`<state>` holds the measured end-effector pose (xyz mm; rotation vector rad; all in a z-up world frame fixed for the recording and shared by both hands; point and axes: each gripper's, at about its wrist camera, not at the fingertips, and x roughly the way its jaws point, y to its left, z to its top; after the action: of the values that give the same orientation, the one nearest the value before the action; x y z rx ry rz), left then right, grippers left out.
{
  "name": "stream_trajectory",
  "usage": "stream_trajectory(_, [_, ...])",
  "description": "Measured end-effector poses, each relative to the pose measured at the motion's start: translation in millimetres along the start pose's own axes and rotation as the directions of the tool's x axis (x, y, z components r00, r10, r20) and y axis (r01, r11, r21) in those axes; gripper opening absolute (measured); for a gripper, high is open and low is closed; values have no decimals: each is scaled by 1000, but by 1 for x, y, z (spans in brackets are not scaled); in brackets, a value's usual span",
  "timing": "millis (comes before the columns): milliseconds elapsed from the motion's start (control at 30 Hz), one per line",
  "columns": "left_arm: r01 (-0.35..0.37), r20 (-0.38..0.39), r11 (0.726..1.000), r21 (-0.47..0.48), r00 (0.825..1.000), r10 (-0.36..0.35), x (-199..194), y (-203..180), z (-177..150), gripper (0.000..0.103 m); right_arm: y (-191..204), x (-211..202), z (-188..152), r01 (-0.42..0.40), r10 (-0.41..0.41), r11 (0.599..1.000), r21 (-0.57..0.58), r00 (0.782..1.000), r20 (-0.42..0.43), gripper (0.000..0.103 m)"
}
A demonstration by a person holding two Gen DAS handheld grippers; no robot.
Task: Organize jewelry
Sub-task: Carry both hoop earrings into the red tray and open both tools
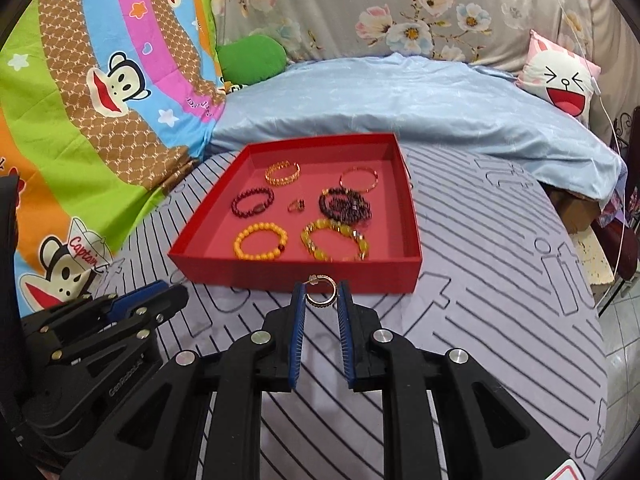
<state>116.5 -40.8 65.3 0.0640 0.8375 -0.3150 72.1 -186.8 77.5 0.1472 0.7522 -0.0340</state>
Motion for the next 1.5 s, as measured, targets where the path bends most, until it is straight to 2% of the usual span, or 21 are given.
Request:
stream_trajectory(167, [7, 41, 1000, 9, 999, -7, 7, -6, 35, 16, -3, 4, 27, 0, 0, 1000, -5, 999, 34, 16])
stream_trajectory(367, [4, 55, 1000, 12, 998, -5, 30, -8, 75, 16, -9, 23, 60, 13, -12, 1000, -5, 998, 63, 16])
stream_trajectory(600, [-2, 43, 1000, 11, 999, 2, 67, -5, 104, 16, -17, 69, 80, 22, -22, 1000, 6, 999, 25, 16])
stream_trajectory(900, [-13, -3, 1000, 15, 1000, 14, 114, -3, 119, 16, -24, 122, 89, 9, -8, 999, 40, 999, -39, 16])
stream_trajectory(1167, [-41, -31, 999, -4, 999, 41, 145, 6, 128, 16, -23, 150, 97, 19, -17, 999, 37, 998, -62, 16])
stream_trajectory(1367, [-41, -41, 999, -14, 998, 41, 155, 11, 132, 17, -20, 163, 96, 24, -21, 999, 36, 996, -84, 16])
stream_trajectory(1500, [-42, -36, 999, 15, 998, 43, 156, 5, 133, 17, -17, 166, 93, 19, -16, 999, 33, 996, -93, 16])
